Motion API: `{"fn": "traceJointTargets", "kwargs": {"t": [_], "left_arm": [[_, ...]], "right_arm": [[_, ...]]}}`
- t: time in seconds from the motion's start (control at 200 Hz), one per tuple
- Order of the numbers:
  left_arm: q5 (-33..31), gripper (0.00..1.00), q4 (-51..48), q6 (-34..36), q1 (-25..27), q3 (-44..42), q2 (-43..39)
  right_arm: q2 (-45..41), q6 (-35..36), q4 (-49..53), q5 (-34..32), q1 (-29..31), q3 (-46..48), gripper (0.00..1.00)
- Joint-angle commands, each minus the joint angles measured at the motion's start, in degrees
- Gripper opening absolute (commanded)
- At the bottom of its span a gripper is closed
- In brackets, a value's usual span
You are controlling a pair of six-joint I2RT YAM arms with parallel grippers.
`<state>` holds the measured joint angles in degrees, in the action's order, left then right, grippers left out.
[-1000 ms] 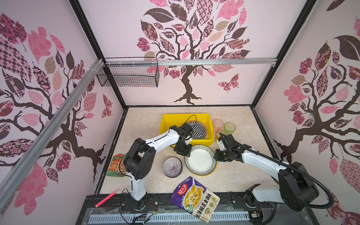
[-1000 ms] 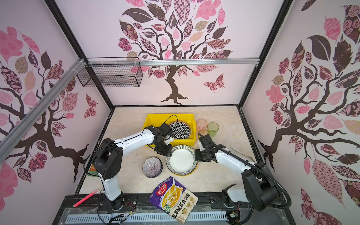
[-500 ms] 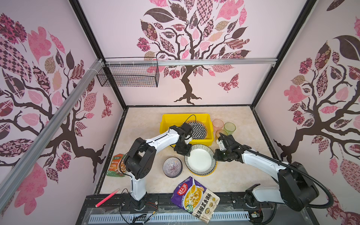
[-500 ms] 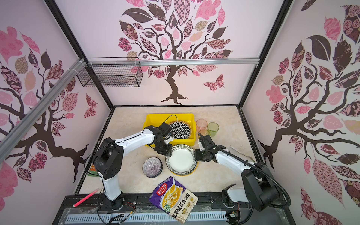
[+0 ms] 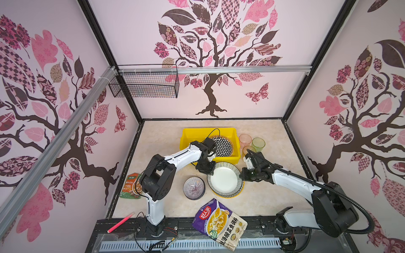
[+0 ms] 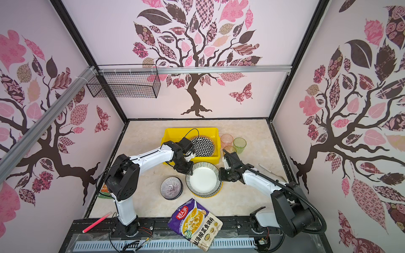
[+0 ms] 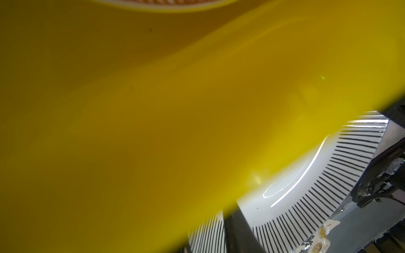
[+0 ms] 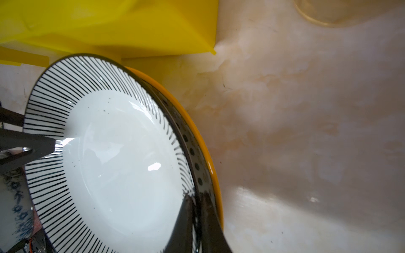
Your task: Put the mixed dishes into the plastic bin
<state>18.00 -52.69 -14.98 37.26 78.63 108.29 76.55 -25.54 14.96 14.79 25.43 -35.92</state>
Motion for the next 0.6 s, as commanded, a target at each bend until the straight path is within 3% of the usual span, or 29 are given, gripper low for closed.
{"fn": "traceJointTargets", "kwargs": {"t": [0.0,0.3,0.595], "left_arm": [[6.6,0.3,0.9,-0.3,1.2,-1.0,1.8],[6.4,0.26,1.0,-0.4,1.2,-1.0,1.7],[6.5,0.16,1.1,-0.4,1.2,-0.9,2.0]], "right_arm": [[3.5,-0.4,2.6,-0.3,0.8,3.2,0.0],[5.0,-0.5,0.7,0.9,0.8,2.8,0.0],[3.7,-0.4,2.2,-0.4,0.8,2.1,0.0]]}}
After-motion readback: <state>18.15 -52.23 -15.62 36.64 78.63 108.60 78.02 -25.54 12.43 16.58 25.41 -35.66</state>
